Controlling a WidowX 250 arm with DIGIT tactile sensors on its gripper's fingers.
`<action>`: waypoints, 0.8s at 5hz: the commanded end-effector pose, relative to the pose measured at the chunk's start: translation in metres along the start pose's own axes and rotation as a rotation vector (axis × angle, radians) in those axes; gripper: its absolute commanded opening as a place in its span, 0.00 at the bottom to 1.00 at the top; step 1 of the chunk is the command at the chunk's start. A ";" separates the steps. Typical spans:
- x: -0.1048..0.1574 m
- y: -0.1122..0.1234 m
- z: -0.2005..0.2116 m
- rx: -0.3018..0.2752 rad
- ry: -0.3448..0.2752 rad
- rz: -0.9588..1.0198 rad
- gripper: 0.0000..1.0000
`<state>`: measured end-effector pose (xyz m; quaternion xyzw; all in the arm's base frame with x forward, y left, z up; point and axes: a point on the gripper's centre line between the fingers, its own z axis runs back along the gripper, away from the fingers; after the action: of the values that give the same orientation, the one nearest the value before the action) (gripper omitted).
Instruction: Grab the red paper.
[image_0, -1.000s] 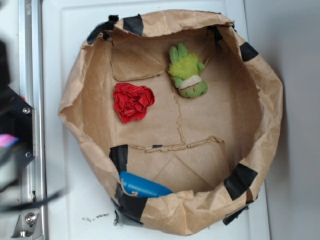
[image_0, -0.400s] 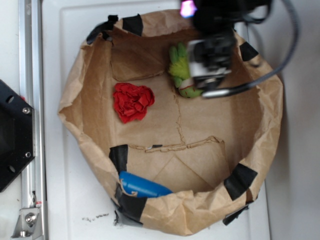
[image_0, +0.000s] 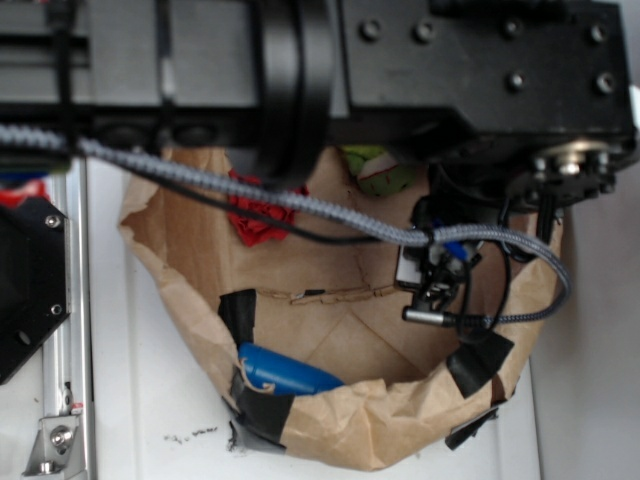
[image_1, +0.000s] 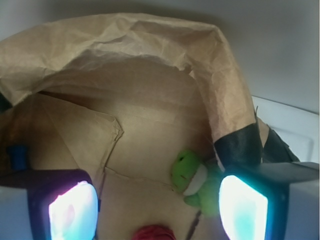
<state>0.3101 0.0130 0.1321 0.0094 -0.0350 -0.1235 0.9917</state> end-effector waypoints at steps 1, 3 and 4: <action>-0.016 0.010 0.037 -0.002 -0.097 0.063 1.00; -0.044 -0.018 0.043 0.016 -0.066 0.117 1.00; -0.052 -0.029 0.045 0.032 -0.036 0.121 1.00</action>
<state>0.2477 0.0045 0.1578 0.0195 -0.0320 -0.0586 0.9976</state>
